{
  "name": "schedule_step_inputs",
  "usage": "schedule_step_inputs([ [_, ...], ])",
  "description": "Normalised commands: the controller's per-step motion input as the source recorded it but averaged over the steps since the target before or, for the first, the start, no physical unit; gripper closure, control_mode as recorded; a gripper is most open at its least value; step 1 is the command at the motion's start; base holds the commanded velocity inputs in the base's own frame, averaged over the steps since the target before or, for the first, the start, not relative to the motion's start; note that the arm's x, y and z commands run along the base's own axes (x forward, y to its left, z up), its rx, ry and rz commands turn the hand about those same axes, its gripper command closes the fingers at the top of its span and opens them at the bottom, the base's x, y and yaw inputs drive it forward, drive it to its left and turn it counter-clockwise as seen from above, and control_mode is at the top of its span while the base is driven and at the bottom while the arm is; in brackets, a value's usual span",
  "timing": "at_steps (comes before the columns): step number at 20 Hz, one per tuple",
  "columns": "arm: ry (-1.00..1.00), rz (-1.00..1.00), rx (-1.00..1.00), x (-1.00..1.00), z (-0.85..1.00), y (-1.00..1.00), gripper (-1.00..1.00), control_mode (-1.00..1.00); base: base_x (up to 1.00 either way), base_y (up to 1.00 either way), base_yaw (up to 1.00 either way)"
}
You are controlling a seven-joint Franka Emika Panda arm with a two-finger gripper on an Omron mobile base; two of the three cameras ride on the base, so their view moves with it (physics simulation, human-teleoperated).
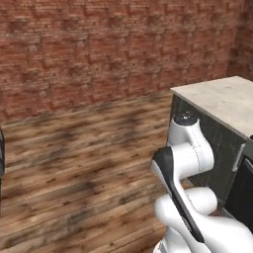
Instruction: Place the potato and broccoli inside the fridge drawer. Close the drawer after placing the vegetables.
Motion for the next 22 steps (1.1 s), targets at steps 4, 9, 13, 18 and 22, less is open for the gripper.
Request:
schedule_step_inputs([
  [4, 0.00, 0.00, 0.00, 0.00, 0.00, 0.00, 1.00, 1.00, -0.46, 0.00, 0.69],
  [9, 0.00, 0.00, 0.00, 0.00, 0.00, 0.00, 1.00, 1.00, -0.44, 0.00, 0.70],
  [13, 0.00, 0.00, 0.00, 0.00, 0.00, 0.00, 1.00, 1.00, -0.45, 0.00, 0.71],
  [18, 0.00, 0.00, 0.00, 0.00, 0.00, 0.00, 1.00, 1.00, -0.40, 0.08, 0.75],
  [22, 0.00, 0.00, 0.00, 0.00, 0.00, 0.00, 1.00, 1.00, -0.31, 0.30, 0.80],
])
